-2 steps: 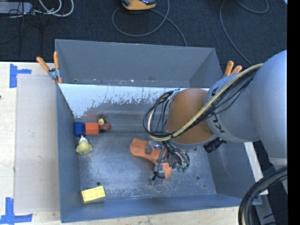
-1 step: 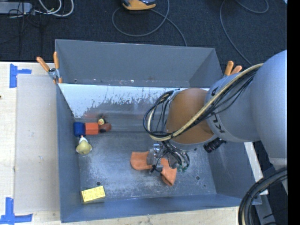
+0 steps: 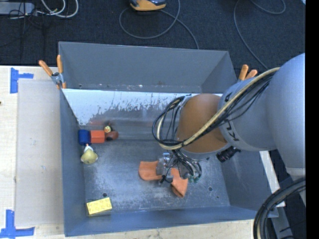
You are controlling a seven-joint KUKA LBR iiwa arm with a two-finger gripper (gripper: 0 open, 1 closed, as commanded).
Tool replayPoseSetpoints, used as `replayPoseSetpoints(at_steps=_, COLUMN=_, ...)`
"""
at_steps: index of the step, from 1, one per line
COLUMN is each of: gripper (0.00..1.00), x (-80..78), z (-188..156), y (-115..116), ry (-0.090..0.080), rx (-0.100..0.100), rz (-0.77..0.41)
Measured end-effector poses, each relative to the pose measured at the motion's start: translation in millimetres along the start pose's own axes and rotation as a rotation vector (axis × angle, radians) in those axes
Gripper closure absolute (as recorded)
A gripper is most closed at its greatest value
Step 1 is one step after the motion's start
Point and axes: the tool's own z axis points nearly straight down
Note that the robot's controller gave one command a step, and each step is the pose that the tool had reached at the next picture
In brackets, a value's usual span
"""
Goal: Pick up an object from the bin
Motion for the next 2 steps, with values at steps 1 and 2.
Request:
replayPoseSetpoints(at_steps=1, gripper=1.00, x=4.0, z=-40.4, y=-1.3, ry=0.009, rx=0.001, rz=-0.001)
replayPoseSetpoints(at_steps=2, gripper=1.00, x=-8.3, z=-69.3, y=-3.5, ry=-0.005, rx=0.000, rz=-0.052)
